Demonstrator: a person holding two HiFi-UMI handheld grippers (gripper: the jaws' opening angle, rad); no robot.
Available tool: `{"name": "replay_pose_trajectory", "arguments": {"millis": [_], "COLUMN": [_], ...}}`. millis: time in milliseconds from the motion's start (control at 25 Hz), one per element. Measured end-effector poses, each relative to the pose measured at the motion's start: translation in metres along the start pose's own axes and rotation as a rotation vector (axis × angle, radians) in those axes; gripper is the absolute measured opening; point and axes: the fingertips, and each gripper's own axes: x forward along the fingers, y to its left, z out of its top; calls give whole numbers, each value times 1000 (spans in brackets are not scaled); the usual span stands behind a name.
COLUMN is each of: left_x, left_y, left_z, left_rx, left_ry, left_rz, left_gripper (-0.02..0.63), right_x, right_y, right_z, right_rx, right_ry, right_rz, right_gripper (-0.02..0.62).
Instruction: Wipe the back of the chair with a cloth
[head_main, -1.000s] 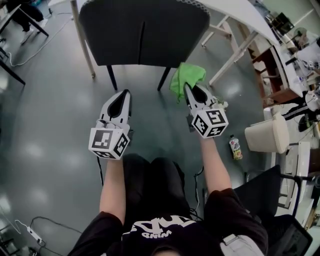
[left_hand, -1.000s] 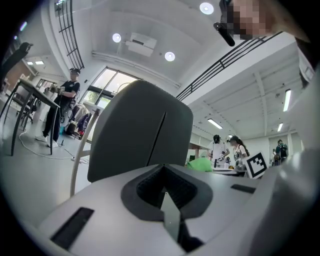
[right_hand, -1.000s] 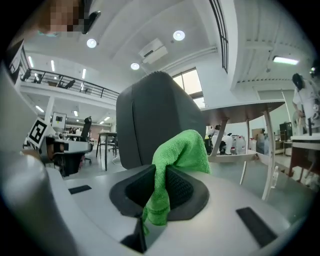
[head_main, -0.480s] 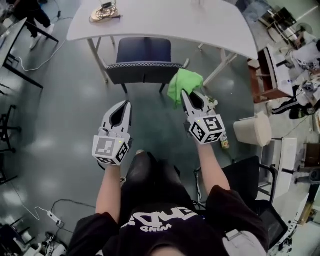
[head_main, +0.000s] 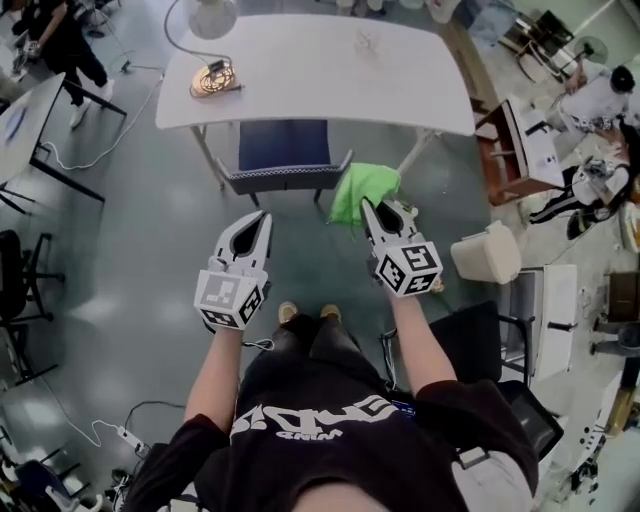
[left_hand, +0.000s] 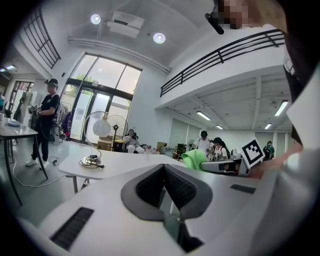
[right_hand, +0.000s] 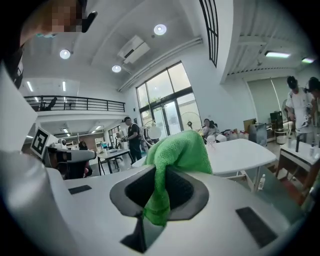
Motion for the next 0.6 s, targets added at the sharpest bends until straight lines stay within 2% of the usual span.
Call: {"name": "replay_pose_trajectory", "arguments": {"millis": [280, 600], "left_x": [0, -18], "left_y": [-27, -42], "left_z": [26, 27], "left_rx": [-5, -46], "left_ry": [-2, 13], "left_rz": [-15, -15], "left_gripper": [-2, -2], "right_x": [-28, -67], "right_y": [5, 21], "right_z": [31, 33], "right_rx": [-48, -60], "right_ry": [-11, -7], "right_rz": [28, 78], "right_gripper": [48, 48]}}
